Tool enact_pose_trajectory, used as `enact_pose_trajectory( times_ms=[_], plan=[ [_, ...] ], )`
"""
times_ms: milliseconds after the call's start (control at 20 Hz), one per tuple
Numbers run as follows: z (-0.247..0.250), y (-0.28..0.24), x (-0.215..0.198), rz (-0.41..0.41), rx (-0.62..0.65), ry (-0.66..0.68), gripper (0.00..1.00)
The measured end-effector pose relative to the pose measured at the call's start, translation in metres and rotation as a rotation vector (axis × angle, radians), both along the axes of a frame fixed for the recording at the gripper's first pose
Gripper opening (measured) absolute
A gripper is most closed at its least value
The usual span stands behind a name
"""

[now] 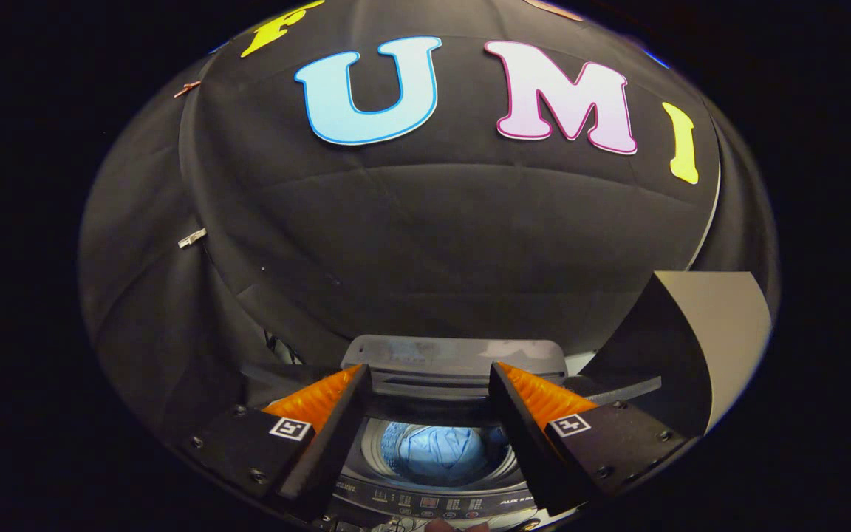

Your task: Put the clothes into the washing machine and then close the washing machine lid.

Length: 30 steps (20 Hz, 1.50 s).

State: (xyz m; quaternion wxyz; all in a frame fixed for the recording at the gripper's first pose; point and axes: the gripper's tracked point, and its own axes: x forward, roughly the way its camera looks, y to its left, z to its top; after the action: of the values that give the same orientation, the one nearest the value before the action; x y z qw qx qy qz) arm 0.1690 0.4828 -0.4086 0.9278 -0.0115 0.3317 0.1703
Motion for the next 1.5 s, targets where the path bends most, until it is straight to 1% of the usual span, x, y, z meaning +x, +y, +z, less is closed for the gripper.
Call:
enact_pose_trajectory(
  times_ms=[200, 400, 500, 550, 650, 800, 1100, 1250, 1500],
  plan=[
    [-0.038, -0.014, -0.029, 0.013, -0.057, 0.079, 1.00],
    [-0.081, -0.030, -0.068, 0.017, -0.098, 0.190, 1.00],
    [-0.090, -0.034, -0.082, 0.022, -0.102, 0.220, 1.00],
    [-0.087, -0.036, -0.087, 0.021, -0.094, 0.220, 1.00],
    [-0.067, -0.038, -0.090, 0.027, -0.071, 0.196, 1.00],
    [-0.022, -0.049, -0.088, 0.027, -0.038, 0.121, 1.00],
    [0.066, -0.090, -0.086, -0.030, 0.015, -0.022, 1.00],
    [0.115, -0.108, -0.087, -0.065, 0.085, -0.089, 1.00],
    [0.191, -0.158, -0.087, -0.078, 0.136, -0.216, 1.00]
  ],
)
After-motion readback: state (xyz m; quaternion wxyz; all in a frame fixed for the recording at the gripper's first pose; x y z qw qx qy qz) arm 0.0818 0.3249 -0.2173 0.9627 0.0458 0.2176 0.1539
